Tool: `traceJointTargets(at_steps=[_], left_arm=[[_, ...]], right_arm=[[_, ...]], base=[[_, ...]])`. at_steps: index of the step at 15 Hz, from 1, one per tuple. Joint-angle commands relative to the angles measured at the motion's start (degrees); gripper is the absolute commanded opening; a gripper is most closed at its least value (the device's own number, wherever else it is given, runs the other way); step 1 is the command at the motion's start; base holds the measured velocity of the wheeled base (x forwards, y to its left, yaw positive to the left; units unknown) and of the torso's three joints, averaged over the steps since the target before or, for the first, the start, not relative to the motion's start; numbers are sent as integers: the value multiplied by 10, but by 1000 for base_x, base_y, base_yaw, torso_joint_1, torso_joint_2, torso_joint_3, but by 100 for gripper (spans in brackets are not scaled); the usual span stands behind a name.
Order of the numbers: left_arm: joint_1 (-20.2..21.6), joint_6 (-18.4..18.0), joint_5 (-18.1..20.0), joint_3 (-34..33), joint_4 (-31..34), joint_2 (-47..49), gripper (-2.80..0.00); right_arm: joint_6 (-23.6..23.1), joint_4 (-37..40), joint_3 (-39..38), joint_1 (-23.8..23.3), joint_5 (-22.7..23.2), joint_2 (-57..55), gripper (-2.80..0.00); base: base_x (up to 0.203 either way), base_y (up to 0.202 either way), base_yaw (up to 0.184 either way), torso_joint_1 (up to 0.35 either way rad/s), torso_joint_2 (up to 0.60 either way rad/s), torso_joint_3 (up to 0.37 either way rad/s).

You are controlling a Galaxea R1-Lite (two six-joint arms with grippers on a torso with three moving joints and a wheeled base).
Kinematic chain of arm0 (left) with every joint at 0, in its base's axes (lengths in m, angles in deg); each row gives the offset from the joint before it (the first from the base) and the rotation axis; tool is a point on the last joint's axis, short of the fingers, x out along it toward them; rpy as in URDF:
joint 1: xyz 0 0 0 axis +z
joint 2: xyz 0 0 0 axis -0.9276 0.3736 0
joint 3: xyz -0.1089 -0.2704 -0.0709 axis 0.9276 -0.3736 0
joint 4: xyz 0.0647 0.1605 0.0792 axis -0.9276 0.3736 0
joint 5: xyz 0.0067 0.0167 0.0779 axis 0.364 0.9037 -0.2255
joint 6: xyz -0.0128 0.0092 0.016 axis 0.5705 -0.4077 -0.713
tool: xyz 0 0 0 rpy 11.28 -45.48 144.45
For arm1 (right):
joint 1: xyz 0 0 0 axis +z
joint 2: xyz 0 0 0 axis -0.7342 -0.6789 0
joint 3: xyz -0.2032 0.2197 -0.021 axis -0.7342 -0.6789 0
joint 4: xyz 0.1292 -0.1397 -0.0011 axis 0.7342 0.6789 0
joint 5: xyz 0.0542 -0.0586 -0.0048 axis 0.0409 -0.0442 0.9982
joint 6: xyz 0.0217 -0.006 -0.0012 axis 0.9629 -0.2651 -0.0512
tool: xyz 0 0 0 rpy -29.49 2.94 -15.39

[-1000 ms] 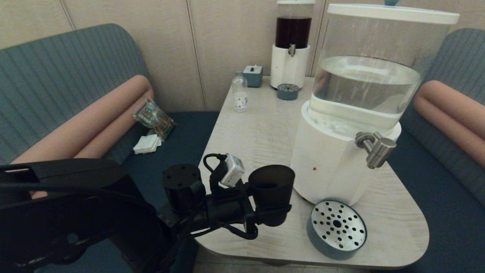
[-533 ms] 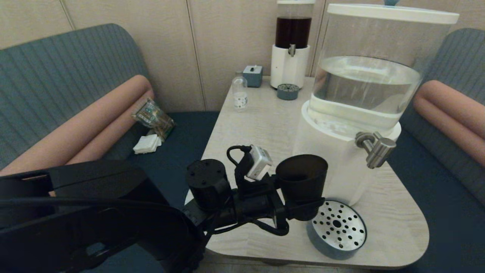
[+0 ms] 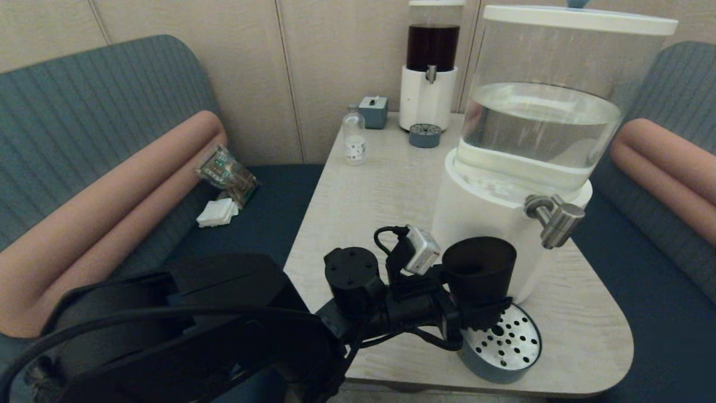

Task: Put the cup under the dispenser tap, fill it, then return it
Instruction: Place it under the water dispenser

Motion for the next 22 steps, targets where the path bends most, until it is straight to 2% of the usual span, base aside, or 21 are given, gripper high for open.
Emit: traceJointTargets(at_steps=[1,5,10,22], left_arm=[[-12,2,0,28,-5,33,-280],[-24,2,-4,47,-5,61,-280],[-25,7,-7,90,-5,91,-280],[-25,13,-7,139,-5,129,-280]], right_arm=[[-1,0,0,0,0,0,-280],[0,0,0,0,0,0,-280],[-1,0,0,0,0,0,-280],[0,0,0,0,0,0,-280]], base=[[0,0,0,0,0,0],[0,0,0,0,0,0],[0,0,0,0,0,0],[0,0,0,0,0,0]])
